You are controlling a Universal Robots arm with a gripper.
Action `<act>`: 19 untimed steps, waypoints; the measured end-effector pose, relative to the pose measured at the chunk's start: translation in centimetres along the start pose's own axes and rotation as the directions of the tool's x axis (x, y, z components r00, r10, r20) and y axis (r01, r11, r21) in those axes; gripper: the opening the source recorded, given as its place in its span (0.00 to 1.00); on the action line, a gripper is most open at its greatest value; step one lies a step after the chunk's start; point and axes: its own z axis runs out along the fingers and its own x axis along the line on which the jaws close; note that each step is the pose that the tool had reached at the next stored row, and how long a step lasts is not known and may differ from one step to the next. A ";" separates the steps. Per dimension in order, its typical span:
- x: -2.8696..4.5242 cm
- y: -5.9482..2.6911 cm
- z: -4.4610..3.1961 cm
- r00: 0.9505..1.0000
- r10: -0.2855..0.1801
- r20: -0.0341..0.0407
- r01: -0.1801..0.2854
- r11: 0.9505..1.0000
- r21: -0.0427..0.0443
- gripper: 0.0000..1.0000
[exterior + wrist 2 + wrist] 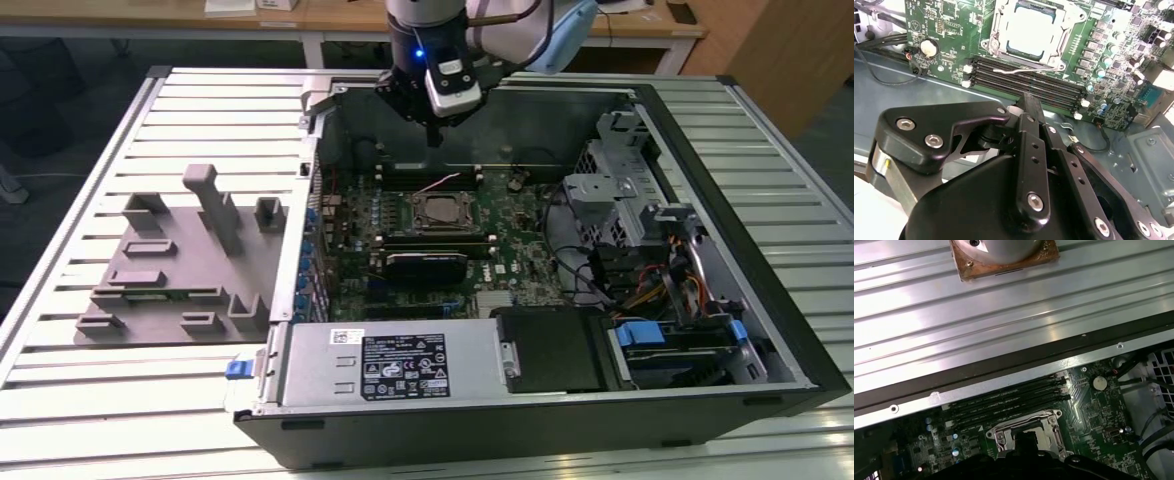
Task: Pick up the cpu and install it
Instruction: 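Install the first cpu locking lever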
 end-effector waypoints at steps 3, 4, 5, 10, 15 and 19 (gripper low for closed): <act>0.02 -0.03 0.19 1.000 0.000 0.000 0.000 1.000 0.000 0.11; 0.02 -0.04 0.25 1.000 0.000 0.000 0.000 1.000 0.000 0.11; 0.03 -0.04 0.32 1.000 0.000 0.000 0.000 1.000 0.000 0.11; 0.05 -0.09 0.63 1.000 0.000 0.000 0.000 1.000 0.000 0.11; 0.08 -0.13 0.92 1.000 0.000 0.000 0.000 1.000 0.000 0.11; 0.09 -0.16 1.12 1.000 0.000 0.000 0.000 1.000 0.000 0.11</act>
